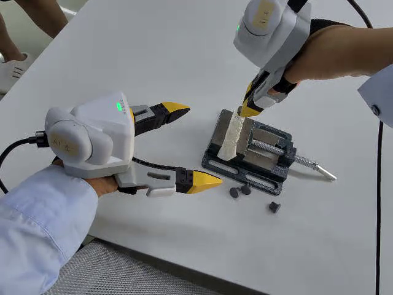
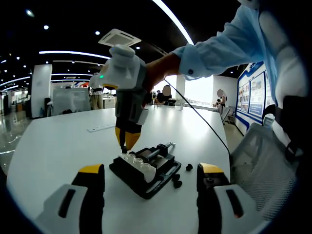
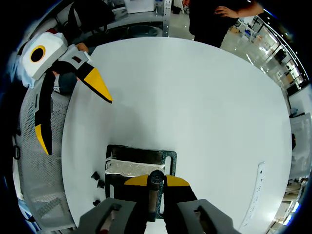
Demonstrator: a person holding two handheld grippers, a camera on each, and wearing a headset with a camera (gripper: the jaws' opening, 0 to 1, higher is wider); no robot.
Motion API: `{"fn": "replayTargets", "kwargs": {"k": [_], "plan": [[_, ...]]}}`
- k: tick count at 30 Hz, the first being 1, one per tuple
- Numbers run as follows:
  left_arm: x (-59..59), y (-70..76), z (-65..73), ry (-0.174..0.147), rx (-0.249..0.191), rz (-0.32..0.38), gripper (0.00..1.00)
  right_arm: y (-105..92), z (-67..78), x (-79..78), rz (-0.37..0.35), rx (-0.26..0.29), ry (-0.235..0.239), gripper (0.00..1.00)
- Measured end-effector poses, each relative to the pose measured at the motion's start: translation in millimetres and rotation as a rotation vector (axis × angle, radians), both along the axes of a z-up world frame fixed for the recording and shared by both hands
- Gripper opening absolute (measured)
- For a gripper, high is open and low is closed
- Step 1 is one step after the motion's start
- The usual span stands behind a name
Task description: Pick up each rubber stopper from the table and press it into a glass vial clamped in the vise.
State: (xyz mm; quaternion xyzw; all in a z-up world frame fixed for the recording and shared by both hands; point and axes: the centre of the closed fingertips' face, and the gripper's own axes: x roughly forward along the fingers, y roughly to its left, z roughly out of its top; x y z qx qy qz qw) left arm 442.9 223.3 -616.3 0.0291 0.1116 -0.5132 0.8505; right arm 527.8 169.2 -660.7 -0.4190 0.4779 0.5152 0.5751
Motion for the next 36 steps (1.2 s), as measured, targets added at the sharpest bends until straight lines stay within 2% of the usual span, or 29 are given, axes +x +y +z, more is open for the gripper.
{"fn": "replayTargets", "kwargs": {"k": [12, 19, 25, 30, 36], "plan": [[-0.2, 0.4, 0.9, 0.0, -0.003, 0.0, 0.75, 0.6, 1.9, -1.3, 0.032, 0.029, -0.008, 0.08], [-0.7, 0.1, 1.9, 0.0, -0.005, 0.001, 0.74, 5.0, 8.2, -0.5, 0.027, 0.064, -0.012, 0.13], [0.8, 1.4, 2.1, -0.001, -0.006, 0.006, 0.74, -1.0, 17.8, 4.6, 0.03, 0.085, -0.043, 0.05], [1.8, 0.9, 2.1, 0.0, -0.008, 0.006, 0.74, -2.6, 13.3, 6.3, 0.034, 0.103, -0.043, 0.0], [1.5, 0.8, 1.6, 0.003, -0.007, 0.006, 0.74, 0.5, 9.4, 4.0, 0.038, 0.109, -0.036, 0.0]]}}
